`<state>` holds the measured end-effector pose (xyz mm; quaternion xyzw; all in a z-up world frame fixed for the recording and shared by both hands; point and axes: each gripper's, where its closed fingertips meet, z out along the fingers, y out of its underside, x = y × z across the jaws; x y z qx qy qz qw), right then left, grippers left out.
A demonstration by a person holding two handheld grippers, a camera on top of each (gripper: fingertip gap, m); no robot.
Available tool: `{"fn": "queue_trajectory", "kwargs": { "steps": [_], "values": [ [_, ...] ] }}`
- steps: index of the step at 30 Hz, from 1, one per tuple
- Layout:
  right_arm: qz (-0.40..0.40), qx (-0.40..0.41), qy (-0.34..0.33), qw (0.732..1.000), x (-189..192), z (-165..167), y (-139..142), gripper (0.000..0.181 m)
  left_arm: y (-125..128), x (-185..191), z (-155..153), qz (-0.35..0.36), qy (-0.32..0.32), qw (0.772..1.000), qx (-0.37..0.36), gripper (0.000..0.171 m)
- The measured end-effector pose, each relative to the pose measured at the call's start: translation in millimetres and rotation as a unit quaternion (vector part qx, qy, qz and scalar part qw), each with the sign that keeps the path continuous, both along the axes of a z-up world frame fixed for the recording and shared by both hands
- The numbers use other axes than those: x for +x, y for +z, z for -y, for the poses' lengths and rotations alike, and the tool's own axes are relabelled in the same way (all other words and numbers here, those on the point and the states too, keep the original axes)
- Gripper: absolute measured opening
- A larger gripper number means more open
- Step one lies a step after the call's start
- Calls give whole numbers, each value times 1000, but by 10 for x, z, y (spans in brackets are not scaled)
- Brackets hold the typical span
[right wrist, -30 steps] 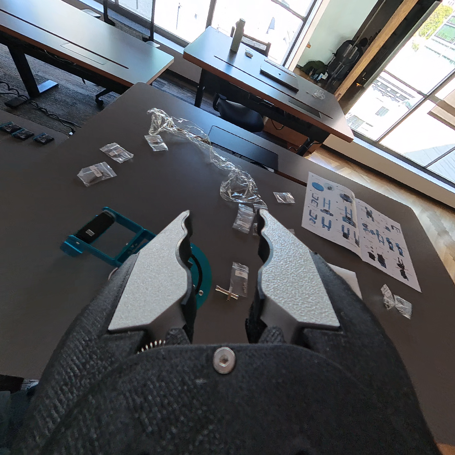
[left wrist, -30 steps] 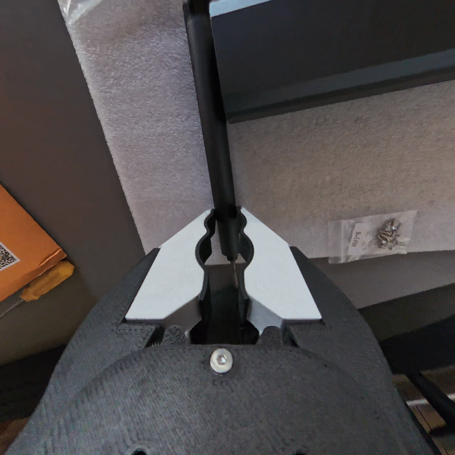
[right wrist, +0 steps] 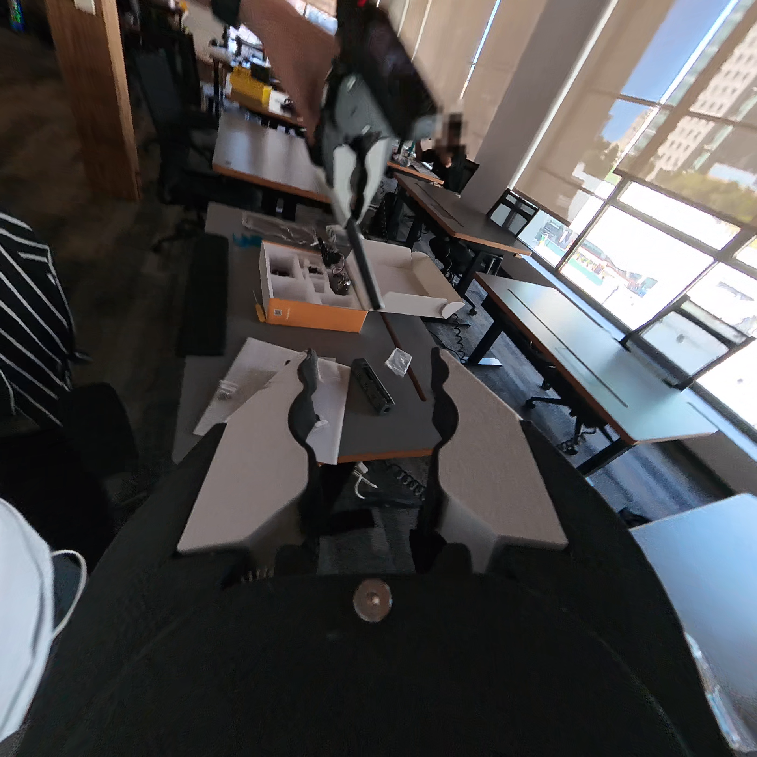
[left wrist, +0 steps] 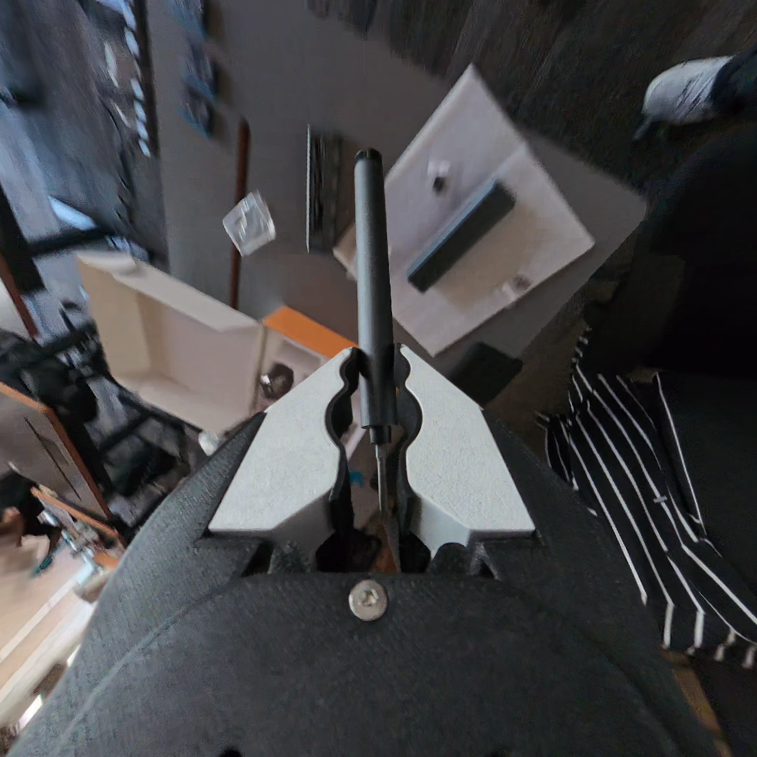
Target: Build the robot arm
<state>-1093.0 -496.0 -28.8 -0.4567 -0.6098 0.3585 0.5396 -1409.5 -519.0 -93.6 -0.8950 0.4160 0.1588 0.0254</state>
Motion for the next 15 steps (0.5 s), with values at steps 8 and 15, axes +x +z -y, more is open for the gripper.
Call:
{"fn": "queue_trajectory", "kwargs": {
  "steps": [8,15],
  "values": [
    [-32,75,-120,989,1295,-412,723,66,1222,3108,-682,172,-257,946,95,16],
    [-222,-170,-175,944,3285,-442,844,65,1852,5504,-778,356,-375,849,115,15]
  ]
}}
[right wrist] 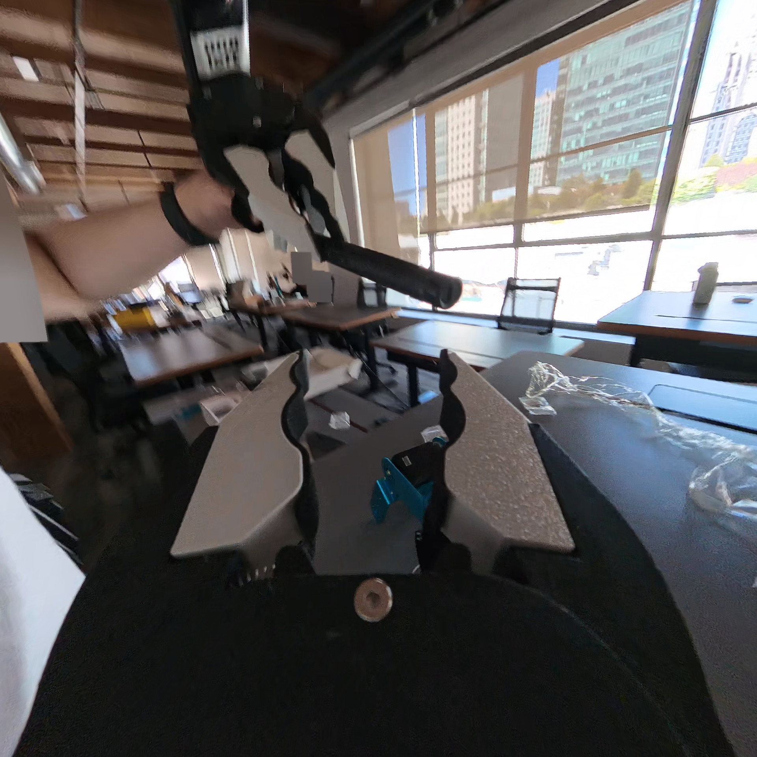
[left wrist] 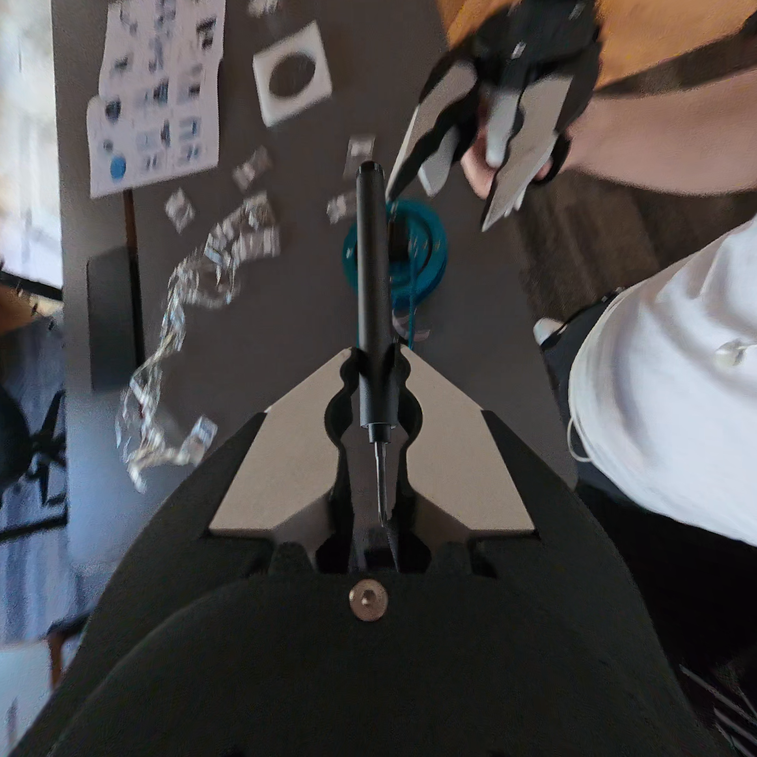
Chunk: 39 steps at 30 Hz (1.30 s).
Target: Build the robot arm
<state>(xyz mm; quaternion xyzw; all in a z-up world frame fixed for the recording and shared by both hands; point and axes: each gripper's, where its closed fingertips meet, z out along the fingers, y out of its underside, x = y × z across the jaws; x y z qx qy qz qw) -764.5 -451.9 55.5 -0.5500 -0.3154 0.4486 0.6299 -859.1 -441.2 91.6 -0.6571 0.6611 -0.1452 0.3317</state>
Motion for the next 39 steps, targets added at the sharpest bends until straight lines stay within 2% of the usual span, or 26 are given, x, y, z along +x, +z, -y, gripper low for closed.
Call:
{"fn": "queue_trajectory", "kwargs": {
  "steps": [4,7,10,12,17,23,27,29,32,34,39],
  "values": [
    [-114,-52,120,985,587,83,269,72,83,1130,243,96,-79,990,-69,15],
    [-137,-35,205,969,994,292,444,37,-47,1748,355,118,-109,982,-105,15],
    [-101,-47,190,975,1304,243,305,20,-219,2145,404,128,-118,975,-141,15],
    [-77,-62,189,977,1433,206,164,17,-332,2297,402,135,-110,969,-176,15],
    [-65,-90,193,975,1385,58,-34,17,-546,2290,270,141,-71,965,-209,15],
    [-79,-115,182,973,1030,-226,-137,17,-817,1753,-20,91,-27,974,-207,30],
    [-58,-122,179,975,794,-333,-221,17,-1021,1540,-106,104,-26,968,-229,24],
    [-46,-119,178,976,685,-378,-175,16,-1046,1526,-113,132,-38,960,-244,29],
    [-28,-109,165,980,580,-430,10,16,-1006,1558,-134,182,-51,946,-265,46],
    [-18,-99,157,983,535,-452,152,17,-962,1619,-138,215,-58,937,-270,51],
    [-22,-71,140,987,568,-545,399,17,-887,1851,-30,249,-83,922,-286,36]
  ]
}}
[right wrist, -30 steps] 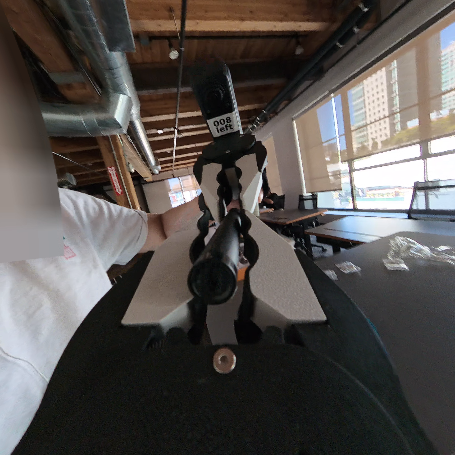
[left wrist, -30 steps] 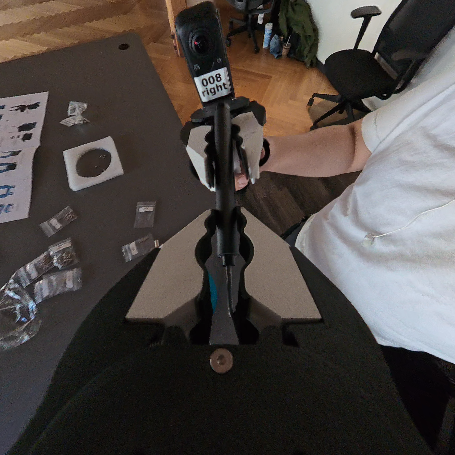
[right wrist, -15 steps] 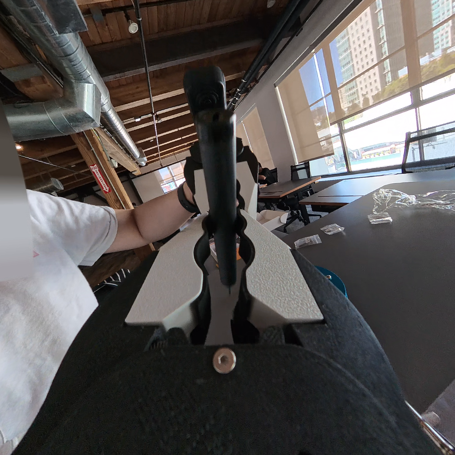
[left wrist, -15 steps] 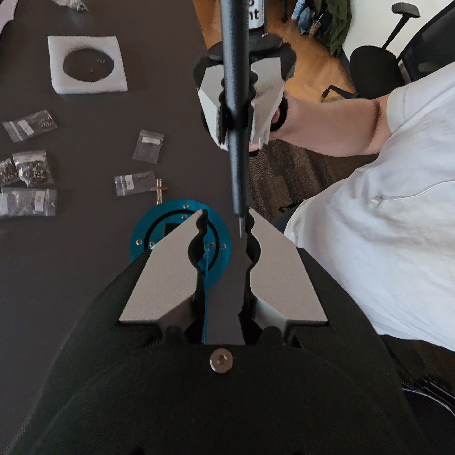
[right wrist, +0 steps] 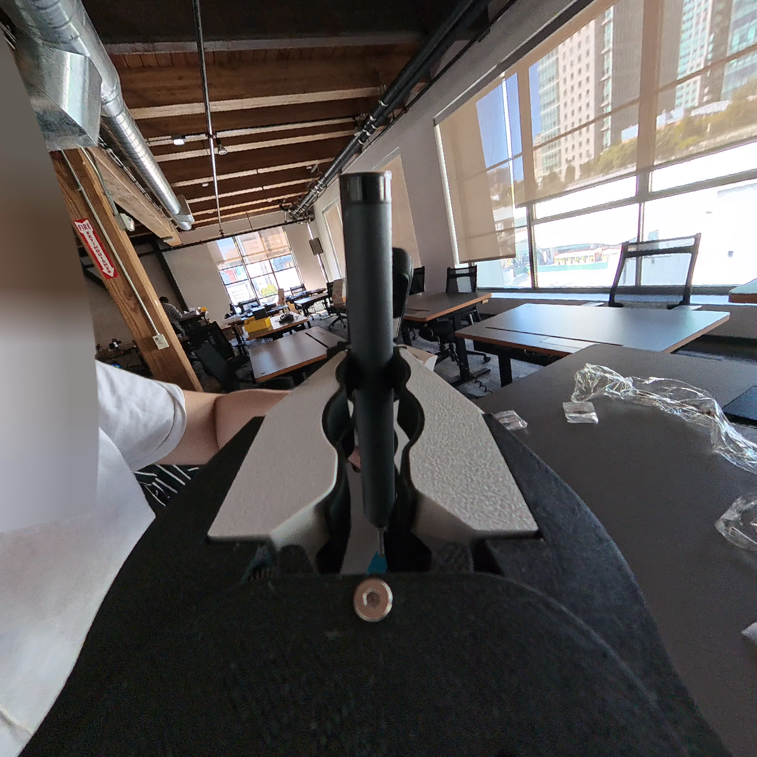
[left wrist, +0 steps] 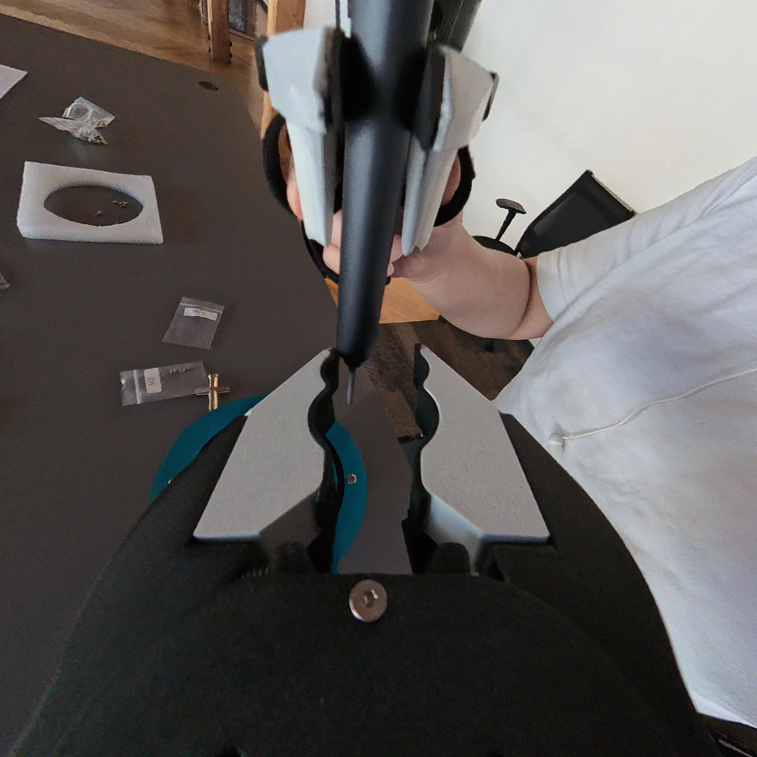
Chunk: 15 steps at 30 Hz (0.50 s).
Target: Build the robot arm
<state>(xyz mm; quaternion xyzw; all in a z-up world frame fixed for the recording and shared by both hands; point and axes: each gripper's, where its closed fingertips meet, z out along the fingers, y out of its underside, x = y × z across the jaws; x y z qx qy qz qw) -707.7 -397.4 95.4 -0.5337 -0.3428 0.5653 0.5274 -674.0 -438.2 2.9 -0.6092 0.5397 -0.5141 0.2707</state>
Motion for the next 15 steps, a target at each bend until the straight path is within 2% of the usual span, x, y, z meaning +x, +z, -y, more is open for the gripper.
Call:
{"fn": "queue_trajectory", "kwargs": {
  "steps": [2,4,7,11,15],
  "values": [
    [-14,-6,11,1000,77,-16,37,17,-9,107,-49,5,24,1000,1,12],
    [-32,-13,17,999,215,-47,60,17,22,187,-77,15,37,999,-1,11],
    [-35,-23,43,998,471,-50,10,17,64,182,-79,-10,45,999,-2,10],
    [6,-28,131,991,703,144,-213,17,104,126,15,-90,52,994,18,7],
    [40,3,178,983,837,310,-373,19,82,215,156,-166,59,984,15,7]
  ]
}}
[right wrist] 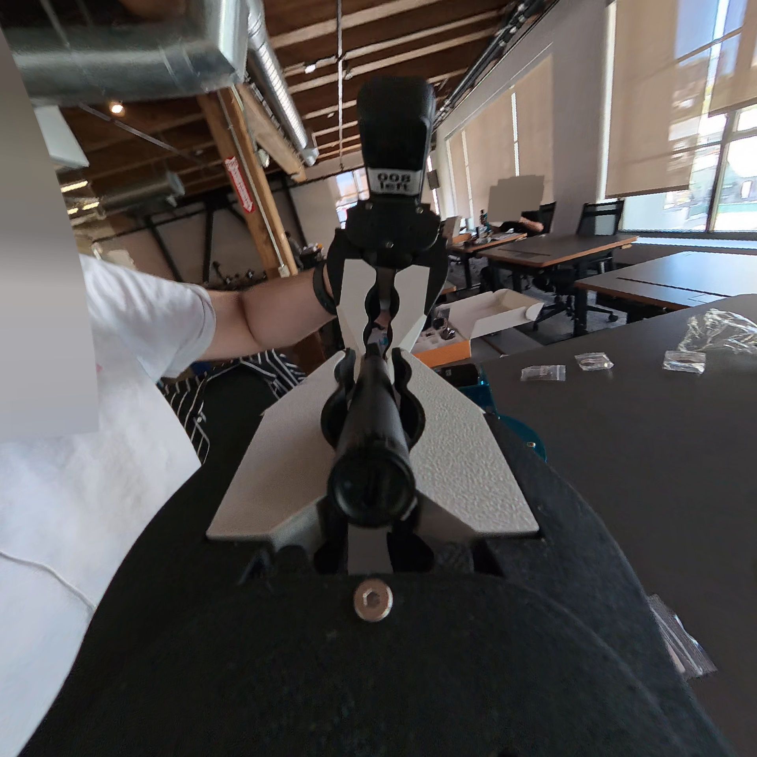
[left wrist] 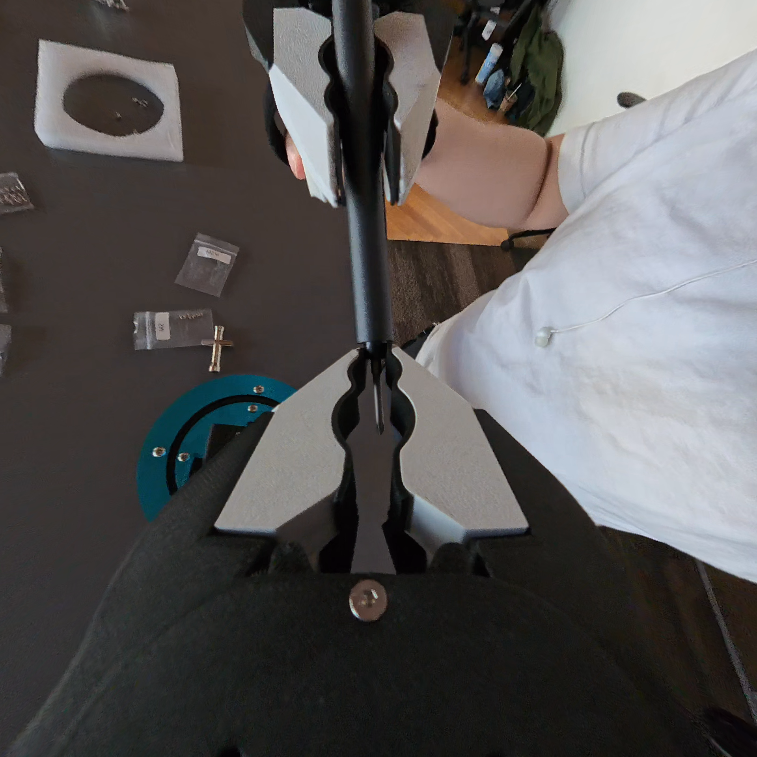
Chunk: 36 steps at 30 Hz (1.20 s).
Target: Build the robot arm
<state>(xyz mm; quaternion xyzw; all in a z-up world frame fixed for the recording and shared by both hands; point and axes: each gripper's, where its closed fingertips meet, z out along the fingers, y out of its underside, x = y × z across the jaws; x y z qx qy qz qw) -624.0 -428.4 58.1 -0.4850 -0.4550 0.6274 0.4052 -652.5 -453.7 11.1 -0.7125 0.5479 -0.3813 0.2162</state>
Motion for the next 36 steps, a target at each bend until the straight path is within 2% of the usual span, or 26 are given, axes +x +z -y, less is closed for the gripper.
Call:
{"fn": "queue_trajectory", "kwargs": {
  "steps": [5,10,14,20,23,24,25,27,31,33,36],
  "values": [
    [15,17,48,999,93,121,-148,20,-95,138,125,-38,32,999,-10,8],
    [37,21,84,996,16,202,-258,25,-110,73,193,-63,65,995,-27,8],
    [35,37,87,995,-117,234,-204,26,-45,-75,207,-89,67,994,-18,8],
    [38,50,47,997,-424,152,-118,24,98,-400,100,-102,40,994,11,8],
    [6,5,23,1000,-563,95,-44,24,173,-543,36,-72,24,997,8,8],
    [-7,-18,11,1000,-596,63,-53,24,183,-602,-4,-60,22,998,13,16],
    [-16,-45,-1,999,-621,25,-88,24,165,-689,-56,-55,23,998,23,34],
    [-41,-107,-20,993,-642,-24,-175,23,51,-951,-176,-55,29,997,49,54],
    [-82,-215,-56,972,-616,-39,-378,23,-342,-1426,-297,6,49,997,54,60],
    [-96,-220,-84,967,-581,7,-437,23,-590,-1591,-345,26,62,996,50,77],
    [-111,-204,-126,965,-579,123,-548,23,-717,-1674,-366,89,66,992,67,71]
  ]
}}
